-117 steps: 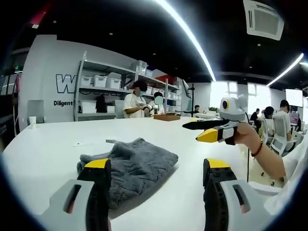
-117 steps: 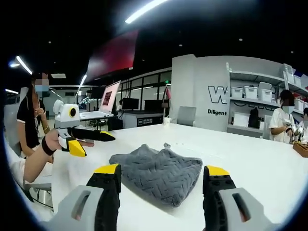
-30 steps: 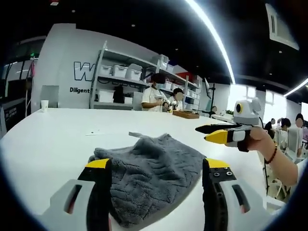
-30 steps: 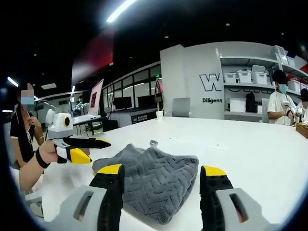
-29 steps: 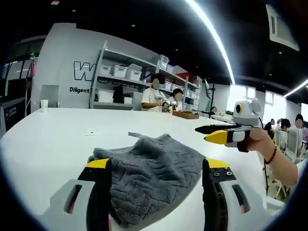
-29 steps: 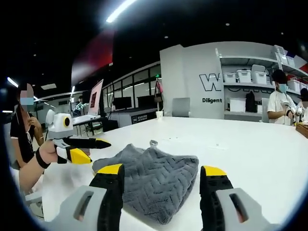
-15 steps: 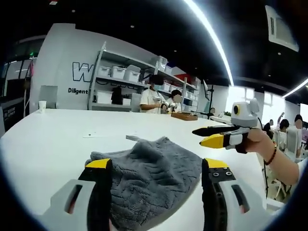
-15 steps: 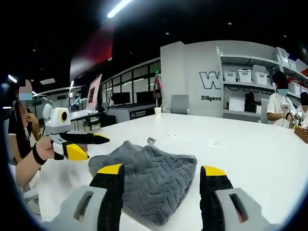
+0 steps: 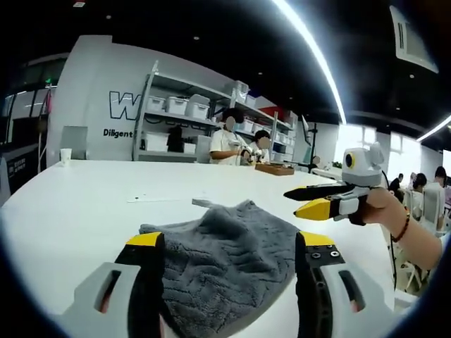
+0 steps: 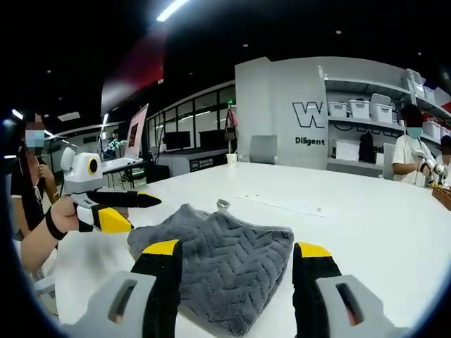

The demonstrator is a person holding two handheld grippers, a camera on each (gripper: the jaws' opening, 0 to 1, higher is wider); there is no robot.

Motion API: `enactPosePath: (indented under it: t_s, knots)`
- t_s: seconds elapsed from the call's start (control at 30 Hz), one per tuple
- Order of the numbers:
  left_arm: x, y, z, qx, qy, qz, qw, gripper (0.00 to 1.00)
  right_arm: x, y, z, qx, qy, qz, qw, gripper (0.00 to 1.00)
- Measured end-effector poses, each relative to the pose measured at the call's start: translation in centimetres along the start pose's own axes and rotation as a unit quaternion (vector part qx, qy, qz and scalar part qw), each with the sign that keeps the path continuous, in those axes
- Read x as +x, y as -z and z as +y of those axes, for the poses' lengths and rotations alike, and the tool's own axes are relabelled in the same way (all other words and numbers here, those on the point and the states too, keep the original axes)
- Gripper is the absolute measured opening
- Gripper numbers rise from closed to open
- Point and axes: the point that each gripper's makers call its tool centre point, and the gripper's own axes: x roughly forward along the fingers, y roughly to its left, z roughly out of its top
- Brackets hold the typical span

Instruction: Open the folded towel by lifting each exposed corner and separating the folded layers until the towel lies flat within the target outline without major curled edges

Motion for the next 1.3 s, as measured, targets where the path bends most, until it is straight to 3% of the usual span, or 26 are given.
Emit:
enactPosePath:
  t_s: [0.2,0.7,0.93,1.07,1.3]
  knots:
    - [0.9,-0.4,-0.5,-0.016,-0.012,-0.018,0.9996,0.72,0.1,-0.6,-0.4,0.013,0.003,-0.018,0.9997,0.60]
    - [1.6,0.0,-0.7,-0.003,-0.033,-0.004,0.9994,0.72,0.4,-0.3,-1.5,0.018,0.011,-0.017,0.9996,0.58]
    - [1.0,0.0,0.8,0.004,-0.056,0.000,0.9984,0.71,1.3,-1.1,-2.0,0.015,0.012,-0.022,0.9996,0.57]
    - [1.5,-0.2,2.3,0.003,-0.063,-0.002,0.9980,0.68,1.7,-0.9,-2.6,0.022,0.014,-0.021,0.9994,0.57]
    - [2.4,0.6,2.9,0.006,-0.061,0.009,0.9981,0.67,2.3,0.0,-3.7,0.027,0.021,-0.011,0.9993,0.56]
